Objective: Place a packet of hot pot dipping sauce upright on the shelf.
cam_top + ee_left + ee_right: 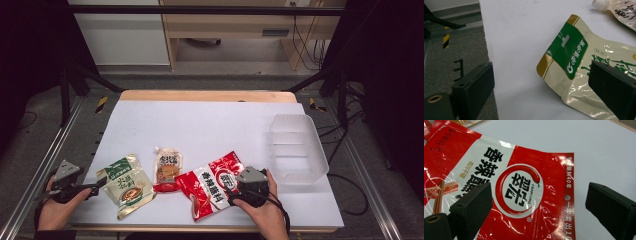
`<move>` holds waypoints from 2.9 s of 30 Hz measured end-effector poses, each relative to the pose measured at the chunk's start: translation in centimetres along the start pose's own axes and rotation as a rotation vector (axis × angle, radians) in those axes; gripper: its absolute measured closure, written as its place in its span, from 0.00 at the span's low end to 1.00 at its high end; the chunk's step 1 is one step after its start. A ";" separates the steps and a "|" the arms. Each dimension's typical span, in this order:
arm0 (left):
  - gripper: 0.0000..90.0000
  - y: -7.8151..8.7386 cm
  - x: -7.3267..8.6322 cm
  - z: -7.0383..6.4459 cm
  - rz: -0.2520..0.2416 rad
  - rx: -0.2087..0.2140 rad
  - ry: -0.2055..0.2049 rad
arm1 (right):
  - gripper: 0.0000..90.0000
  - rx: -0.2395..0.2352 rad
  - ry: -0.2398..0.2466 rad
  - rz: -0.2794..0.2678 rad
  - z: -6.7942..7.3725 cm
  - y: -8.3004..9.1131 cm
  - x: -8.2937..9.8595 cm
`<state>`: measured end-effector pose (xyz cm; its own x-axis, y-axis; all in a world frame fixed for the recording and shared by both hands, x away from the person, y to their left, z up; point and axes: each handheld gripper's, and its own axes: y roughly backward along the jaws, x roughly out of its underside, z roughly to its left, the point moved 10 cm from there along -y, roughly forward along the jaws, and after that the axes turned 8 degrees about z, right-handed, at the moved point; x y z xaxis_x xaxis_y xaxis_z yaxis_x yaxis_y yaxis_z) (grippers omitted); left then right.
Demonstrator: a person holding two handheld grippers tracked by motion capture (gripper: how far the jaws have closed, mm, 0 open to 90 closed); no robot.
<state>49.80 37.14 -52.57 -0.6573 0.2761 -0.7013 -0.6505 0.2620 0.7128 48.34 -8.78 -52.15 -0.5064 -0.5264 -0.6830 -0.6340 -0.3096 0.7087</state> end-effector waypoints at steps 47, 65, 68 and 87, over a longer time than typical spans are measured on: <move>1.00 2.3 -1.7 -3.3 0.035 0.116 -0.128 | 0.11 -0.014 0.024 0.020 0.5 -0.2 0.2; 1.00 10.4 -6.8 -10.4 -0.053 0.210 -0.375 | 0.13 -0.101 0.014 -0.049 1.3 1.9 -2.0; 1.00 11.1 -7.1 -11.0 -0.048 0.215 -0.406 | 0.16 -0.119 0.038 -0.052 1.8 2.3 -2.5; 1.00 9.4 -14.6 -14.0 -0.053 0.262 -0.510 | 0.19 -0.199 0.383 0.084 2.4 5.8 -10.1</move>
<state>47.95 22.64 -35.78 -0.3178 0.6504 -0.6899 -0.5187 0.4899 0.7007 48.35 -3.33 -41.56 -0.2744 -0.7999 -0.5337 -0.4560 -0.3804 0.8046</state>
